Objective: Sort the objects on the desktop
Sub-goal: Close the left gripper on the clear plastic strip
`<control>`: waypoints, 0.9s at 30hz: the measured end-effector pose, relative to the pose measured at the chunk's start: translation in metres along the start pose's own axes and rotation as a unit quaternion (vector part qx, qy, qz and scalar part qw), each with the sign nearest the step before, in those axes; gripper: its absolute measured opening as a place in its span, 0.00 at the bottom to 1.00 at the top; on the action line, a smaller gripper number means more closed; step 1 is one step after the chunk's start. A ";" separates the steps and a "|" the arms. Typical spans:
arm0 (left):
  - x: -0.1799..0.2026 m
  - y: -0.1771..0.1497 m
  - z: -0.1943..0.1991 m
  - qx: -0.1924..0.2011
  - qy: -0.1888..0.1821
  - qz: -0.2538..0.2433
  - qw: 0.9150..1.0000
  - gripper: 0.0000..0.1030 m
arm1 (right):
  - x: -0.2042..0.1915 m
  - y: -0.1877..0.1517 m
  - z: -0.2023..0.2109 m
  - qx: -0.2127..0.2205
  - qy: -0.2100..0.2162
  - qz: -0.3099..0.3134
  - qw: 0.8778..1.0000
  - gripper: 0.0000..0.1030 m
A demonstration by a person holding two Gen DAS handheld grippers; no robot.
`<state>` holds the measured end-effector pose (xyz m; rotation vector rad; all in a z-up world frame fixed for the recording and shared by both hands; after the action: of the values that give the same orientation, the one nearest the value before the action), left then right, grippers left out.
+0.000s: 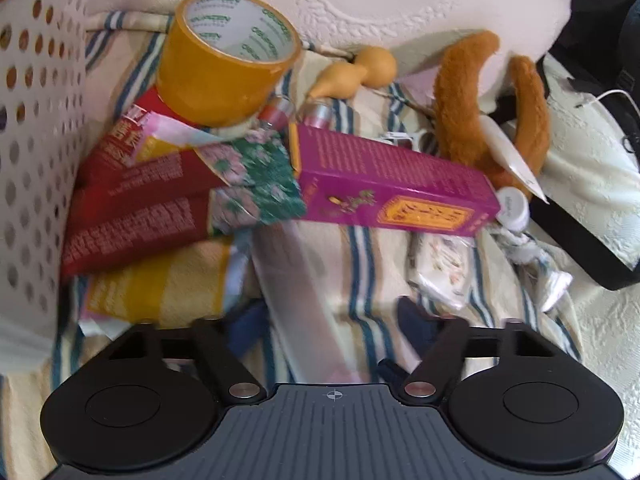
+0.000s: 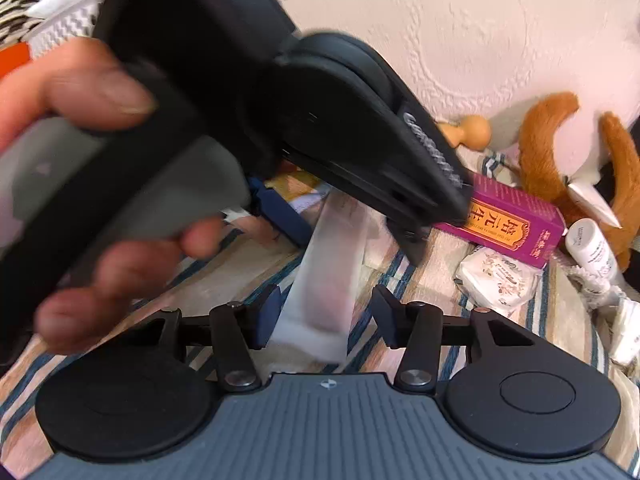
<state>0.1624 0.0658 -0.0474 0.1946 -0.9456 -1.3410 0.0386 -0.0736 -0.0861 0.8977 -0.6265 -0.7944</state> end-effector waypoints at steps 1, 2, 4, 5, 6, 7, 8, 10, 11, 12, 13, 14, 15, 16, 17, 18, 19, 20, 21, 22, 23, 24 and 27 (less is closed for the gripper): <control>-0.001 0.002 -0.001 -0.002 -0.001 0.001 1.000 0.70 | 0.003 0.000 -0.004 -0.006 0.000 -0.007 1.000 0.53; -0.002 0.003 -0.003 -0.003 -0.001 0.000 1.000 0.69 | 0.005 0.001 -0.008 -0.010 0.001 -0.014 1.000 0.53; -0.001 0.003 -0.006 -0.003 0.002 -0.006 1.000 0.66 | 0.007 0.000 -0.011 -0.015 0.001 -0.023 1.000 0.50; 0.001 0.003 -0.007 -0.001 0.005 -0.012 1.000 0.62 | 0.007 0.000 -0.010 -0.012 0.001 -0.025 1.000 0.38; 0.003 0.002 -0.006 0.003 0.008 -0.021 1.000 0.55 | 0.008 -0.001 -0.007 -0.006 -0.004 -0.027 1.000 0.32; 0.006 0.001 -0.006 0.006 0.011 -0.032 0.999 0.49 | 0.009 -0.003 -0.004 -0.002 -0.009 -0.033 0.999 0.28; 0.007 -0.001 -0.006 0.009 0.014 -0.040 0.999 0.44 | 0.012 -0.004 -0.001 0.001 -0.013 -0.044 0.999 0.25; 0.009 -0.004 -0.003 0.022 0.025 -0.049 0.998 0.12 | 0.017 -0.007 0.007 0.009 -0.020 -0.067 0.998 0.21; 0.008 -0.006 -0.001 0.025 0.021 -0.043 0.999 0.08 | 0.020 -0.008 0.011 0.013 -0.020 -0.080 0.996 0.14; 0.008 -0.007 0.001 0.029 0.016 -0.033 0.999 0.08 | 0.022 -0.009 0.015 0.018 -0.022 -0.090 0.996 0.14; 0.010 -0.010 0.004 0.032 0.017 -0.031 0.999 0.08 | 0.022 -0.010 0.020 0.021 -0.025 -0.099 0.995 0.13; 0.013 -0.012 0.005 0.035 0.019 -0.036 0.999 0.08 | 0.018 -0.010 0.024 0.024 -0.028 -0.103 0.994 0.12; 0.016 -0.015 0.007 0.037 0.022 -0.044 0.998 0.08 | 0.016 -0.013 0.029 0.026 -0.031 -0.104 0.994 0.12; 0.019 -0.018 0.009 0.039 0.025 -0.051 0.998 0.08 | 0.014 -0.014 0.030 0.027 -0.034 -0.107 0.993 0.12; 0.022 -0.021 0.012 0.040 0.027 -0.054 0.997 0.08 | 0.013 -0.014 0.033 0.030 -0.034 -0.116 0.992 0.12; 0.024 -0.022 0.014 0.040 0.028 -0.053 0.997 0.08 | 0.010 -0.013 0.036 0.033 -0.034 -0.126 0.991 0.12; 0.026 -0.024 0.018 0.040 0.025 -0.053 0.997 0.07 | 0.010 -0.014 0.042 0.037 -0.033 -0.137 0.989 0.12; 0.029 -0.027 0.023 0.044 0.020 -0.058 0.997 0.07 | 0.012 -0.015 0.046 0.041 -0.030 -0.147 0.988 0.12; 0.033 -0.029 0.028 0.049 0.017 -0.067 0.996 0.07 | 0.011 -0.018 0.053 0.047 -0.029 -0.152 0.987 0.12; 0.037 -0.033 0.032 0.052 0.018 -0.075 0.996 0.07 | 0.009 -0.020 0.059 0.052 -0.030 -0.156 0.986 0.11; 0.040 -0.037 0.036 0.056 0.021 -0.083 0.995 0.07 | 0.009 -0.022 0.061 0.055 -0.031 -0.159 0.985 0.11; 0.044 -0.041 0.039 0.061 0.023 -0.094 0.993 0.07 | 0.008 -0.024 0.062 0.058 -0.033 -0.160 0.985 0.11; 0.049 -0.053 0.046 0.071 0.031 -0.112 0.991 0.07 | 0.001 -0.029 0.074 0.065 -0.039 -0.160 0.984 0.11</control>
<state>0.0894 0.0257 -0.0282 0.4610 -0.9893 -1.4637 -0.0267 -0.1175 -0.0754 1.1090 -0.6153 -1.0907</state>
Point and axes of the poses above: each gripper's, at about its wrist camera, not at the fingertips, and z roughly against the way its jaws point, x to its right, y to its top, the point moved 2 cm from there along -z, roughly the way its jaws point, and after that the axes turned 15 degrees about x, right-handed, at the moved point
